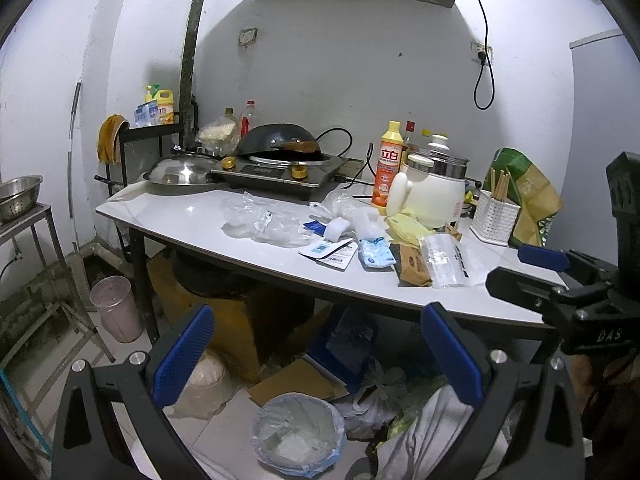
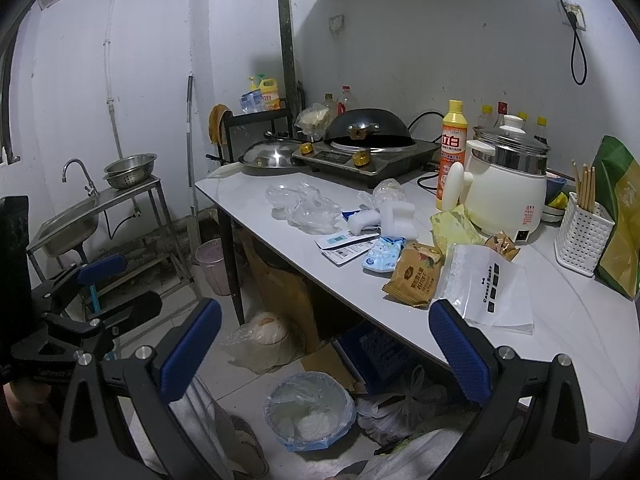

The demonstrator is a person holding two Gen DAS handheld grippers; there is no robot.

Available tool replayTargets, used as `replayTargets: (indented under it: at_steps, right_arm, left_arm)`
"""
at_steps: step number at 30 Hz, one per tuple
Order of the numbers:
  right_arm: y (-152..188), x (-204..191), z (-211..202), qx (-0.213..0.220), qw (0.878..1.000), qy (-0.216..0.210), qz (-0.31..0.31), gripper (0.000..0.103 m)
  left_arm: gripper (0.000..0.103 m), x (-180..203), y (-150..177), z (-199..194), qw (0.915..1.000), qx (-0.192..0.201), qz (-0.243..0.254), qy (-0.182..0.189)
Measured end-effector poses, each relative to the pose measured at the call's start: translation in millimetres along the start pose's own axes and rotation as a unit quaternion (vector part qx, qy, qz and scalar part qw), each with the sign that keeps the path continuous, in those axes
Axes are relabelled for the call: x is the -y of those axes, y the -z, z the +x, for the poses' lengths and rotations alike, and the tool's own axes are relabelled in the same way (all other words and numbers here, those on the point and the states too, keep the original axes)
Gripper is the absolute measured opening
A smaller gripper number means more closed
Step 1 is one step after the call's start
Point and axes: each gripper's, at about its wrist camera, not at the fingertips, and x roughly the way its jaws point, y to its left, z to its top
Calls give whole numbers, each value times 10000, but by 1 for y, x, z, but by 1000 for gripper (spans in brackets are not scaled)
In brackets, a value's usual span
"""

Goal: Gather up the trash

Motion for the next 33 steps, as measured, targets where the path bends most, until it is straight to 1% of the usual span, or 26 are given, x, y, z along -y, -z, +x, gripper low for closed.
replayTargets:
  at_steps: [22,26,33]
  right_arm:
    - [-3,1,-2,22,10000,0,-8,103]
    - [-3,2,-1,5,10000,2,2,103]
    - [-4,2,-1,9,10000,9,0,103]
  left_arm:
    - [103,1,-3,-1,10000,19,-5,-13]
    - [103,4,-6,-2,9999,69,55,-55]
    - [103,0,-5,-5,9999,103,8,-55]
